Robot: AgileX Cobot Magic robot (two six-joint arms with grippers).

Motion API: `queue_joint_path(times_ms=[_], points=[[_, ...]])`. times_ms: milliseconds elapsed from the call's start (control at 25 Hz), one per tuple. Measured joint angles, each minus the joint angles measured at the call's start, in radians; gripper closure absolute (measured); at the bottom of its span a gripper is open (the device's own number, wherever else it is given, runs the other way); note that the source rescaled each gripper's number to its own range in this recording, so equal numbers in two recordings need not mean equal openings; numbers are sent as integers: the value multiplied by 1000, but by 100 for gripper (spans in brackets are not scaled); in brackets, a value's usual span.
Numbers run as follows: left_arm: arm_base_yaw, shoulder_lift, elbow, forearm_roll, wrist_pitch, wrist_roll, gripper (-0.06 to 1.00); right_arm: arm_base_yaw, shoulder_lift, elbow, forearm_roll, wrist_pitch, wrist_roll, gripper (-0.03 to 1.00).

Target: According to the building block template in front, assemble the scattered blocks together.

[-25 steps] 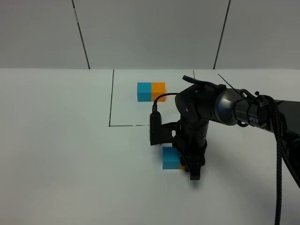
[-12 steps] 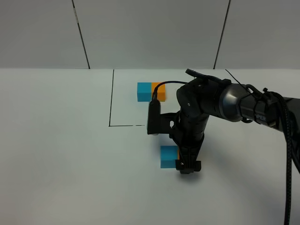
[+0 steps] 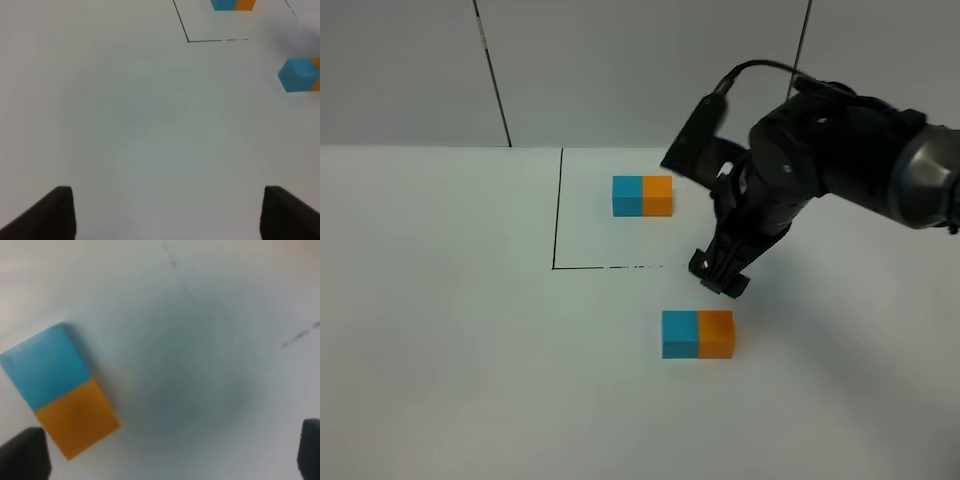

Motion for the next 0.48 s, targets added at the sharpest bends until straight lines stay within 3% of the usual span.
queue_joint_path(times_ms=[160,240,480], points=[[0,0,0,0,0,0,34,-51,-129,99,-139,-30,295,-3],[0,0,0,0,0,0,34,-83,-200,161,-180,-30,388,-3],[0,0,0,0,0,0,34,-213,-406,355,-190,-30,487,-3]])
